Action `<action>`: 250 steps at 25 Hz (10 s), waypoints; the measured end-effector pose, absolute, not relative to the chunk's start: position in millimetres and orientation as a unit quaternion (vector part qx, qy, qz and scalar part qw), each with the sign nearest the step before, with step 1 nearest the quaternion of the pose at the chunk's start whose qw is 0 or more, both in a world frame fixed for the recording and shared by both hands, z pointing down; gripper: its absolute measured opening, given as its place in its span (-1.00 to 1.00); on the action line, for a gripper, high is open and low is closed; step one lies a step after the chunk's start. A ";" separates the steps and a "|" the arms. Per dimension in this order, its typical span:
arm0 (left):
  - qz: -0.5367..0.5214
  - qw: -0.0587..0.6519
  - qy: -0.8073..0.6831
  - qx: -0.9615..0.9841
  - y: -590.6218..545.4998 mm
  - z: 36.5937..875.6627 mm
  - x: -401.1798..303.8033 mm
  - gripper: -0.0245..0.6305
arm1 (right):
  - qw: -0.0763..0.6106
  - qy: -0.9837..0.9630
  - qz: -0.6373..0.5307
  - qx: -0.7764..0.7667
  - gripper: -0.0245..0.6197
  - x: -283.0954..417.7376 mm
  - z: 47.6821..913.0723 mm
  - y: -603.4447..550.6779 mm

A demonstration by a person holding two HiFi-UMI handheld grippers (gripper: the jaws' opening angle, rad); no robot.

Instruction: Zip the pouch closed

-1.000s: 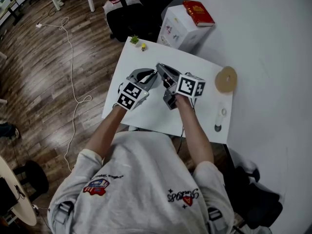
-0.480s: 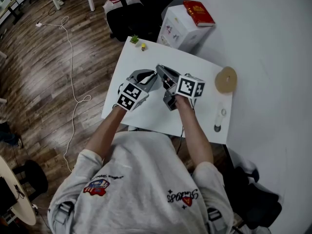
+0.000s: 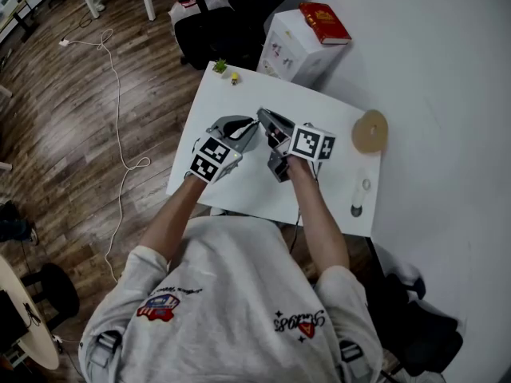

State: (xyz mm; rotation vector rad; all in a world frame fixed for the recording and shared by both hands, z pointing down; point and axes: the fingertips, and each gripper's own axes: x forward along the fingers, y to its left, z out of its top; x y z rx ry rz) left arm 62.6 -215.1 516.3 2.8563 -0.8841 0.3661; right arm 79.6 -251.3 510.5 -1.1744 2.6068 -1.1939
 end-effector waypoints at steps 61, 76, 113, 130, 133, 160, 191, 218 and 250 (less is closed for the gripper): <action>0.132 0.080 -0.264 0.952 -189.1 523.8 71.9 -0.81 | 0.055 0.814 -0.400 -0.417 -0.86 112.9 516.7 -247.5; 0.136 0.083 -0.256 0.954 -184.9 531.1 76.8 -0.81 | 0.064 0.803 -0.404 -0.434 -0.86 132.2 521.0 -250.5; 0.142 0.092 -0.248 0.954 -186.0 542.0 60.6 -0.81 | 0.059 0.793 -0.400 -0.456 -0.86 129.6 529.5 -263.9; 0.147 0.096 -0.243 0.954 -180.6 548.7 55.7 -0.81 | 0.065 0.786 -0.398 -0.468 -0.86 137.1 530.9 -264.6; 0.148 0.097 -0.241 0.954 -180.5 550.4 54.3 -0.81 | 0.065 0.785 -0.398 -0.471 -0.86 136.9 531.9 -265.8; 0.161 0.108 -0.245 0.950 -169.2 564.2 25.4 -0.81 | 0.081 0.779 -0.385 -0.488 -0.86 135.6 523.0 -270.4; 0.147 0.142 -0.360 0.910 -222.5 575.2 -37.7 -0.88 | 0.040 0.815 -0.273 -0.510 -0.86 155.4 504.1 -270.3; 0.054 0.086 -0.404 0.909 -249.6 493.2 -61.3 -0.91 | 0.010 0.832 -0.090 -0.548 -0.86 164.7 445.4 -251.6; 0.050 0.089 -0.379 0.920 -228.3 500.3 -42.7 -0.91 | -0.020 0.848 -0.061 -0.527 -0.88 147.2 433.6 -241.6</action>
